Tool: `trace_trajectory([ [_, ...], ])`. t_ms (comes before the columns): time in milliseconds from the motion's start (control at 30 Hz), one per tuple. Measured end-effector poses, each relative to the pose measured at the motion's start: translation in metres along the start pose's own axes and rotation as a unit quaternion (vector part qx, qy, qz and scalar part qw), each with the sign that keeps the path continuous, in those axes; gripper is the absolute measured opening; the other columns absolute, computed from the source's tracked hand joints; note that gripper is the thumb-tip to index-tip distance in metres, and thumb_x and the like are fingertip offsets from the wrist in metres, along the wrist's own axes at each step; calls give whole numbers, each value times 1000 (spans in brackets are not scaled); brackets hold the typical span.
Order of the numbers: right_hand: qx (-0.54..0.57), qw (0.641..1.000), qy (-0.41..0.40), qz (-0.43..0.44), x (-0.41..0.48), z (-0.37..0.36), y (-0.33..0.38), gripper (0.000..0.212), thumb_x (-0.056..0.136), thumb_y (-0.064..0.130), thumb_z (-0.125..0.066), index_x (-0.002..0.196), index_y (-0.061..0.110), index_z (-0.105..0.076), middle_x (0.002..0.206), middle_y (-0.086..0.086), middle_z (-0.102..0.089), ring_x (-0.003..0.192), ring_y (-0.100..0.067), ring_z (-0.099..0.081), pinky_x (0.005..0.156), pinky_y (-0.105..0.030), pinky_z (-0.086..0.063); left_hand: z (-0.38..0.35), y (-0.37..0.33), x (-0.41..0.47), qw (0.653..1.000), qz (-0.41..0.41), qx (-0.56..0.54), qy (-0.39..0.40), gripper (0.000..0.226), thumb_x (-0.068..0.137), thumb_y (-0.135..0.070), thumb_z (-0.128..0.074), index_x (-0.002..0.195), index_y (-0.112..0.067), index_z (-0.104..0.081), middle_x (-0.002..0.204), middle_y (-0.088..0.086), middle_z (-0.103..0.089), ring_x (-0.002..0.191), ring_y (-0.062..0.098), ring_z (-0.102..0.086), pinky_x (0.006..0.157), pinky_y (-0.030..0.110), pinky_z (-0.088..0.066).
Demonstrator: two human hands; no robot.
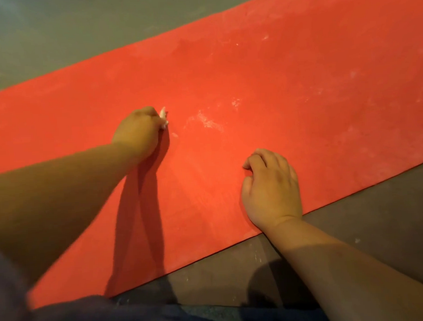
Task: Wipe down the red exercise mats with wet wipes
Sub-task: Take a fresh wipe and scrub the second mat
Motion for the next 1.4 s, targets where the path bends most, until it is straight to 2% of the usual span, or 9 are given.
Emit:
trace_trajectory([
  [100,1,1000,2,2,1,0,0,24,79,20,-44,98,23,-58,120,3,-55,118,-22,-47,104,-43,-37,-9,-13,7,990,132,-33,-25,25,91,-5,-49,101,-3,-72,108,19,-60,98,39,-56,77,40,-42],
  [267,3,1000,-2,0,0,0,0,23,78,19,-46,97,23,-59,120,4,-55,118,-22,-48,103,-43,-37,7,-41,-44,990,-128,-60,-9,20,85,-1,-58,93,-7,-75,95,13,-68,83,37,-63,71,41,-53],
  [333,1,1000,1,2,-1,0,-1,24,78,20,-44,97,23,-59,121,3,-55,118,-22,-47,104,-43,-37,11,-36,-39,986,-159,-46,4,21,88,-5,-55,94,-9,-75,96,12,-69,84,35,-64,71,42,-55],
  [533,5,1000,-4,0,0,1,0,21,78,17,-48,96,23,-58,118,4,-55,115,-21,-48,103,-43,-38,-7,-36,14,996,85,-38,-8,26,88,-2,-50,101,-4,-73,108,16,-63,98,37,-58,75,38,-44],
  [767,6,1000,-4,2,1,0,-1,23,77,21,-44,95,24,-58,118,4,-56,114,-22,-49,102,-44,-39,6,-29,-35,997,-71,-35,23,25,87,-1,-55,96,-12,-75,103,10,-68,95,34,-63,75,38,-49],
  [933,8,1000,1,7,0,1,1,26,77,22,-39,95,23,-57,119,3,-56,116,-22,-48,103,-44,-38,-2,-10,20,989,142,27,25,29,97,-15,-43,107,-4,-68,111,21,-61,100,41,-58,77,43,-45],
  [1100,10,1000,2,4,0,-1,-1,26,77,22,-42,97,24,-58,122,4,-55,119,-21,-47,105,-44,-37,6,-46,-29,994,82,-74,-6,23,92,-15,-50,102,-20,-71,109,11,-66,99,36,-59,79,40,-45],
  [1267,25,999,30,-13,-2,4,-3,26,78,18,-50,102,25,-59,124,6,-53,122,-19,-43,108,-41,-32,11,-63,-68,976,110,-169,87,35,100,-28,-39,135,-28,-39,117,13,-64,101,35,-60,69,35,-38],
  [1400,74,996,45,24,28,-7,45,43,81,21,-53,124,25,-56,135,1,-48,127,-22,-39,109,-40,-31,17,-42,-63,922,180,-322,116,54,97,-18,-44,147,-30,-27,150,5,-39,134,21,-41,99,28,-34],
])
Point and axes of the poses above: each hand's wrist, its own x-axis towards the middle knuckle, its own z-axis out of the back of the hand, y = z × x, the point moved 5 cm from there along x, towards the middle knuckle
